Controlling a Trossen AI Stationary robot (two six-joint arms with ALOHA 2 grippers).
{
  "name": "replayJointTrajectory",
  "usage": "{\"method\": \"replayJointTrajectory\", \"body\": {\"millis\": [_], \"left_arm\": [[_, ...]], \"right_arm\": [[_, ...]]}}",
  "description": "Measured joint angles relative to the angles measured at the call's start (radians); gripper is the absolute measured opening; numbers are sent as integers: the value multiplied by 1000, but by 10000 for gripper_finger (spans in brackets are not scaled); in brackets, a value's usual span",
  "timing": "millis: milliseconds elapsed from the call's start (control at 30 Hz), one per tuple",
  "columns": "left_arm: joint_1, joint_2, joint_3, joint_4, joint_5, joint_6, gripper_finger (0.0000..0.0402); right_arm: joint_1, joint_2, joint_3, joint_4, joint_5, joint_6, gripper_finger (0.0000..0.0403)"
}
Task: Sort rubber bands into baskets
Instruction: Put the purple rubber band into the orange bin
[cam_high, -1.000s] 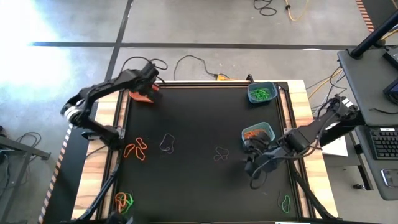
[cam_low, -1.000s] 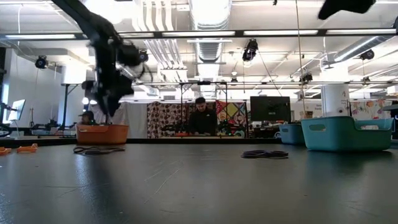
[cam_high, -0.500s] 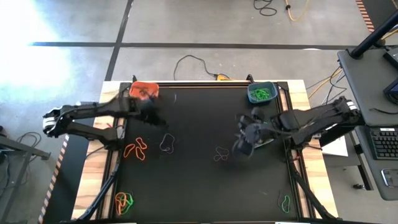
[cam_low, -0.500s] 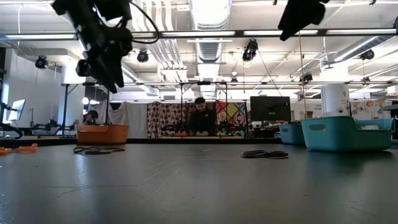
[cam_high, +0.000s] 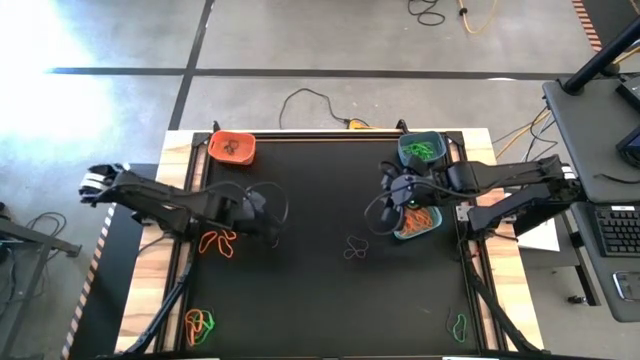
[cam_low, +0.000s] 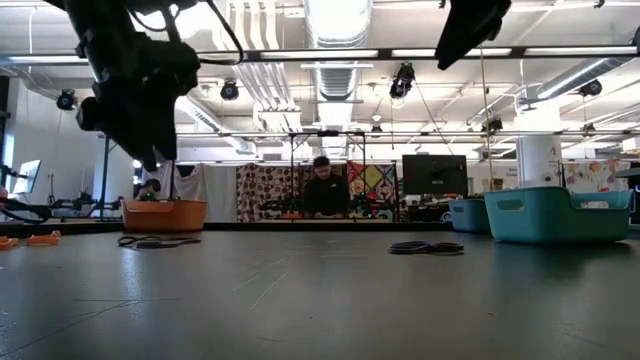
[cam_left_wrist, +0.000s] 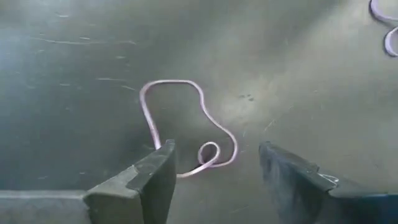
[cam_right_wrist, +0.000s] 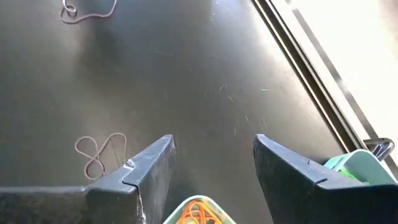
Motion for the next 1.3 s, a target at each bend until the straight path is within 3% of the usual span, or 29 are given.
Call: {"method": "replayJointTrajectory", "body": {"millis": [333, 567, 700, 933, 1133, 1300], "left_arm": [[-41, 273, 18, 35, 36, -95, 229], [-43, 404, 58, 73, 81, -103, 193], [-44, 445, 74, 74, 98, -105, 149], [-22, 450, 76, 108, 62, -31, 17], [19, 389, 81, 72, 56, 90, 2], [152, 259, 98, -20, -12, 191, 1]], "right_arm": [[0, 5, -3, -8, 0, -10, 210], [0, 5, -3, -7, 0, -2, 210], [0, 5, -3, -7, 0, 19, 210], [1, 6, 6, -21, -2, 39, 210], [1, 5, 65, -59, -19, 54, 210], [1, 3, 76, -76, -26, 58, 210]]}}
